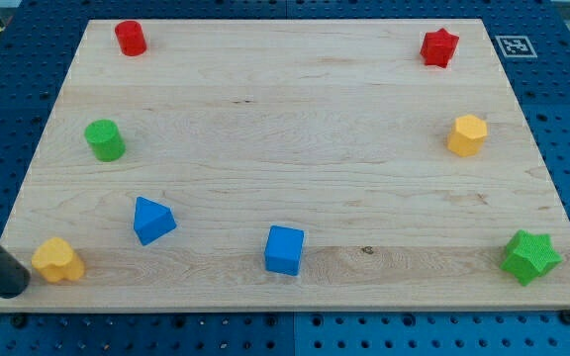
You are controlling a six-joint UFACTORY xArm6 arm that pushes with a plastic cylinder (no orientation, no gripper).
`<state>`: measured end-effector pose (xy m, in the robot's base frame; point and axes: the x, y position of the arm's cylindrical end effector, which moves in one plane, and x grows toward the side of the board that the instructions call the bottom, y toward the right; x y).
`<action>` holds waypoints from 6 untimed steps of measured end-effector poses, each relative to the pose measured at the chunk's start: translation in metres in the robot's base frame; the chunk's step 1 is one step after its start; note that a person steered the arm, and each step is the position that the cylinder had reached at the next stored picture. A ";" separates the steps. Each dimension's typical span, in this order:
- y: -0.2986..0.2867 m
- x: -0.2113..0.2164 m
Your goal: Slide the yellow heart closer to the blue triangle
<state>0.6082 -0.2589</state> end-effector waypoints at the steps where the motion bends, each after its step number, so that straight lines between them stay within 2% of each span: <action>1: 0.026 -0.002; 6: 0.120 -0.054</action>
